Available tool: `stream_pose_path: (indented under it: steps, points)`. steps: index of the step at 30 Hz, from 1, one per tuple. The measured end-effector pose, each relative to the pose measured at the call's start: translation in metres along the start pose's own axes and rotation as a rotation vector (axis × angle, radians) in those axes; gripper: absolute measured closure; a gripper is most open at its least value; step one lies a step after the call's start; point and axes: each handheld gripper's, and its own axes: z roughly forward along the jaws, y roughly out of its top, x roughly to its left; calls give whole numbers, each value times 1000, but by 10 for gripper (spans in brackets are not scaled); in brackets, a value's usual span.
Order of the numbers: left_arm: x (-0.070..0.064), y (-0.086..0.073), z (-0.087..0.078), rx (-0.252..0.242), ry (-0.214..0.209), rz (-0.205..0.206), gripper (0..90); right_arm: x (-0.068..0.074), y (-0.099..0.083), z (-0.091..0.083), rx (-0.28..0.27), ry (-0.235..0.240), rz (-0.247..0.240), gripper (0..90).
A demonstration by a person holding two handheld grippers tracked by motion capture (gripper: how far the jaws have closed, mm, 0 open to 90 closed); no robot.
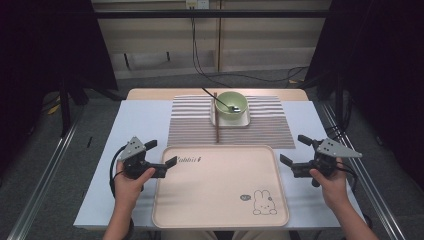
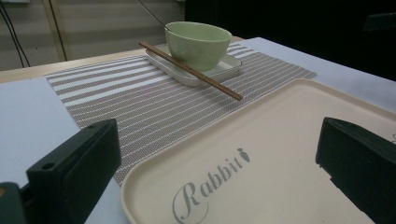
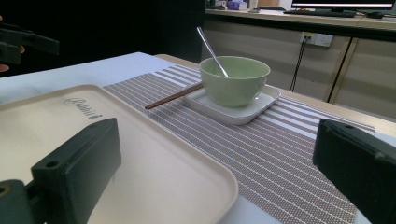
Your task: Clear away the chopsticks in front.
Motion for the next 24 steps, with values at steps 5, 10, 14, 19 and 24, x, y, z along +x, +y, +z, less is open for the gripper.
stream_pose_path:
  steps: [5, 10, 14, 19, 24]
  points:
    - [1, 2, 1, 3, 2, 4, 0, 1, 0, -1, 2, -1, -2, 7]
    - [-1, 2, 2, 7, 13, -8, 0, 3, 0, -3, 6, 3, -3, 7]
    - [1, 5, 0, 3, 32, -10, 0, 3, 1, -2, -1, 3, -12, 10]
    - [2, 6, 2, 2, 37, -12, 0, 2, 1, -1, -8, 8, -7, 10]
    - [1, 12, 8, -1, 39, -25, 0, 2, 1, -1, 1, 15, -6, 10]
